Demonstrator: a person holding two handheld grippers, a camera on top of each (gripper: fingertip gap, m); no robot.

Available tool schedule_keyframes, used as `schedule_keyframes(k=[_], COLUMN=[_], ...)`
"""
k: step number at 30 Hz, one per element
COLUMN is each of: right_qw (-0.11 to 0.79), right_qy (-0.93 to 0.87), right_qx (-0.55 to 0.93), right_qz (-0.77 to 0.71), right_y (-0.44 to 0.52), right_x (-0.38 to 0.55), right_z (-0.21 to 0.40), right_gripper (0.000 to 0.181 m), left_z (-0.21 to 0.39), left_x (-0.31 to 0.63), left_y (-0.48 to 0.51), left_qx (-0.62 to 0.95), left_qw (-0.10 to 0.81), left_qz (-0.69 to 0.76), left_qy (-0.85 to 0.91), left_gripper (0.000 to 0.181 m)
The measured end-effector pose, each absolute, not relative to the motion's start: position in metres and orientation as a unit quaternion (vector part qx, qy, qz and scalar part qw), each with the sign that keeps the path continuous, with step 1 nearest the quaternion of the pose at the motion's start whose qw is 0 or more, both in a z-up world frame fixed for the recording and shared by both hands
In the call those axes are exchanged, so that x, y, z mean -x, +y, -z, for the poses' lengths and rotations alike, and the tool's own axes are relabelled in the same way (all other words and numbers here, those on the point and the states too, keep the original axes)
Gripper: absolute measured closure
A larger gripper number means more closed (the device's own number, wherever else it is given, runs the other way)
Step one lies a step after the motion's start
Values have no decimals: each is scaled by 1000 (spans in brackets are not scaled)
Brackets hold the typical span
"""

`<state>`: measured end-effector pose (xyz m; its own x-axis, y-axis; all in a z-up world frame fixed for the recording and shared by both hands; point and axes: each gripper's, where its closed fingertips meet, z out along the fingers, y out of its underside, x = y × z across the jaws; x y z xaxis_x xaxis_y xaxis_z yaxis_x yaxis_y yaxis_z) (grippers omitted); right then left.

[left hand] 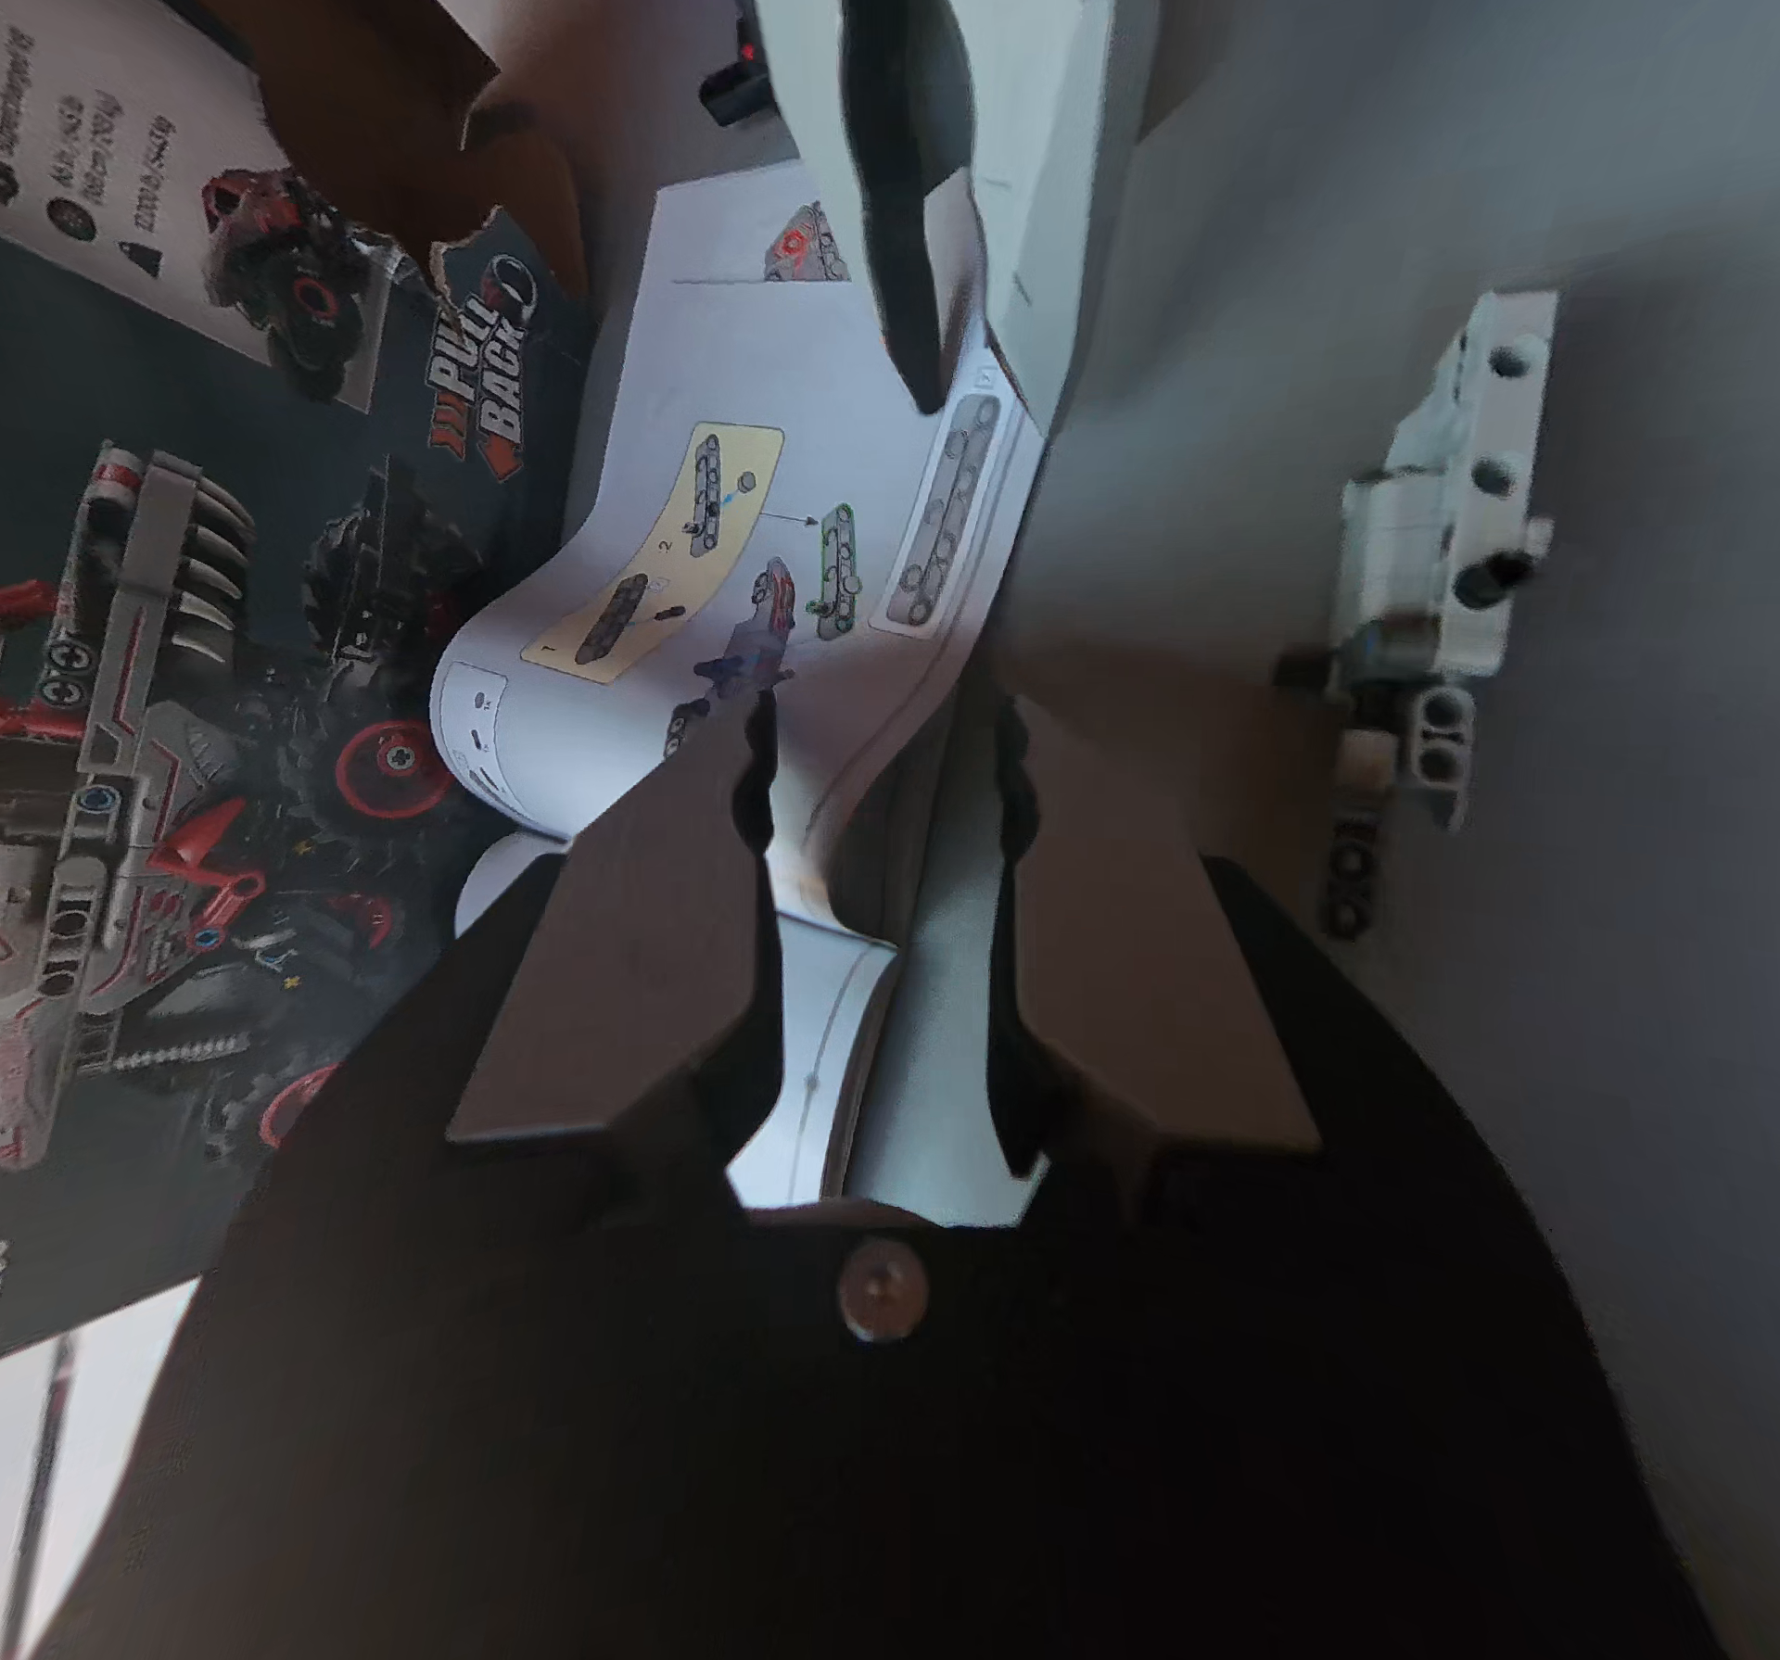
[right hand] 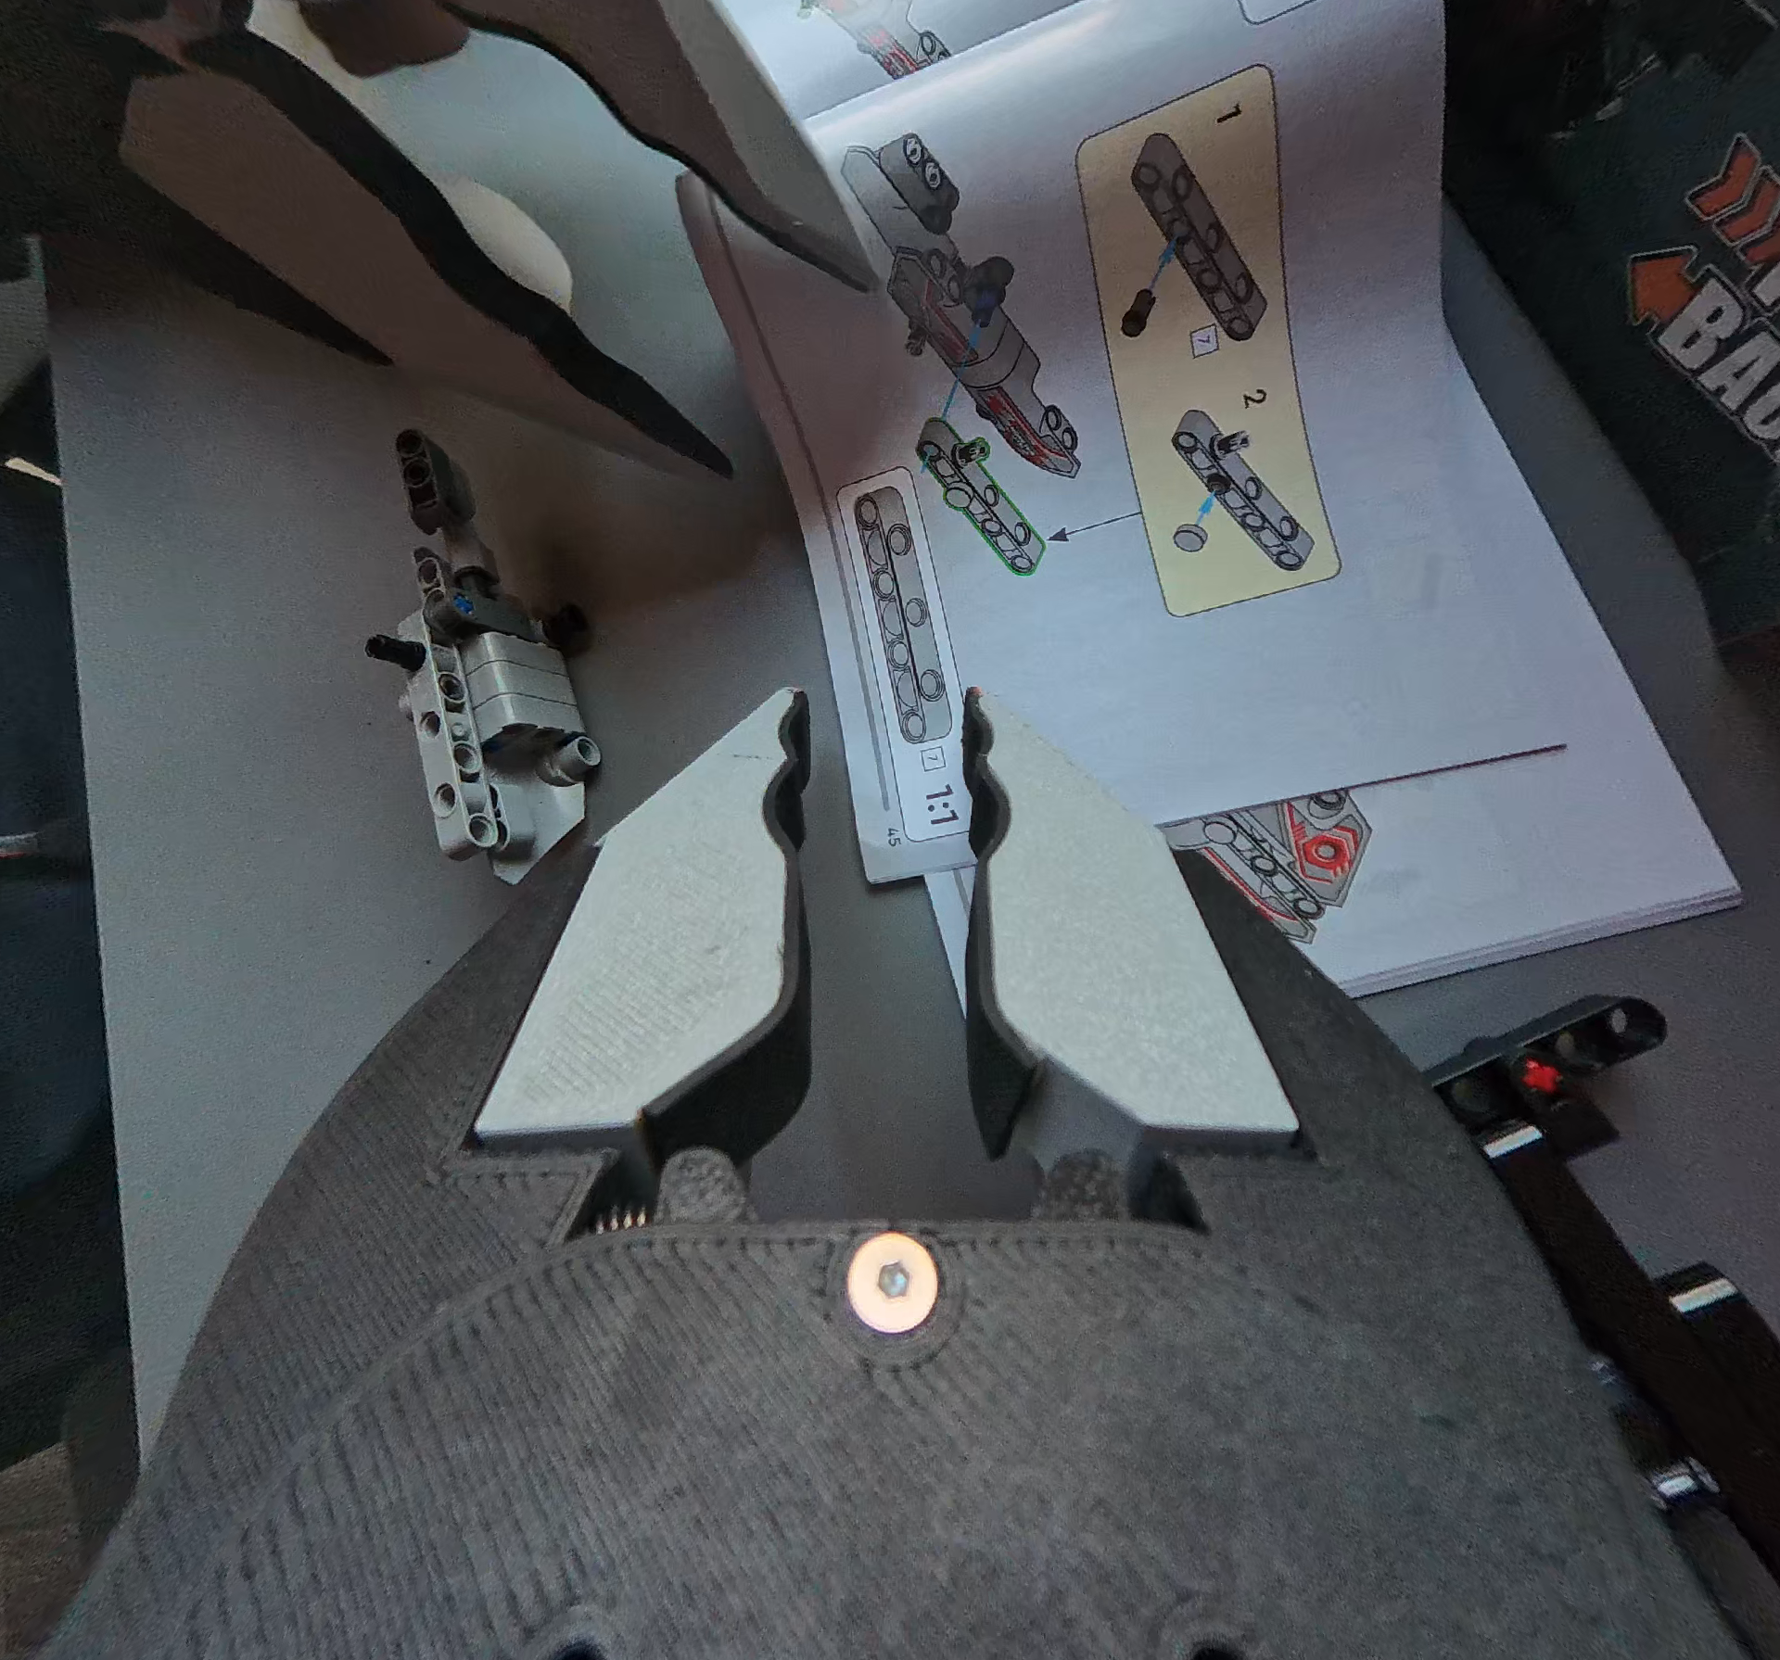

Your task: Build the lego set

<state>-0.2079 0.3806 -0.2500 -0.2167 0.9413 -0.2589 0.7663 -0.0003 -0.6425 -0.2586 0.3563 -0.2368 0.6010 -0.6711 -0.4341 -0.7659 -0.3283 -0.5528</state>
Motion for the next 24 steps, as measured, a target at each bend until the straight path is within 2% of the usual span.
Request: schedule_keyframes(k=[4, 9, 12, 19, 24], right_qw=[122, 120, 119, 164, 161], right_qy=[-694, -693, -695, -653, -610], right_qx=[613, 614, 616, 629, 650], right_qz=[-356, -359, -351, -388, -424], right_y=[381, 381, 382, 400, 413], right_x=[208, 207, 206, 200, 190], right_z=[250, 250, 249, 215, 200], right_gripper=[153, 154, 149, 145, 142], left_z=[232, 237, 242, 220, 214], left_x=[252, 266, 263, 269, 275], left_y=[346, 362, 363, 363, 360], left_qx=[794, 778, 771, 814, 825], left_qw=[376, 359, 360, 417, 437], left_qz=[-74, -169, -178, -64, -1], left_qy=[472, 486, 493, 399, 357], left_gripper=[145, 156, 181, 181, 181])
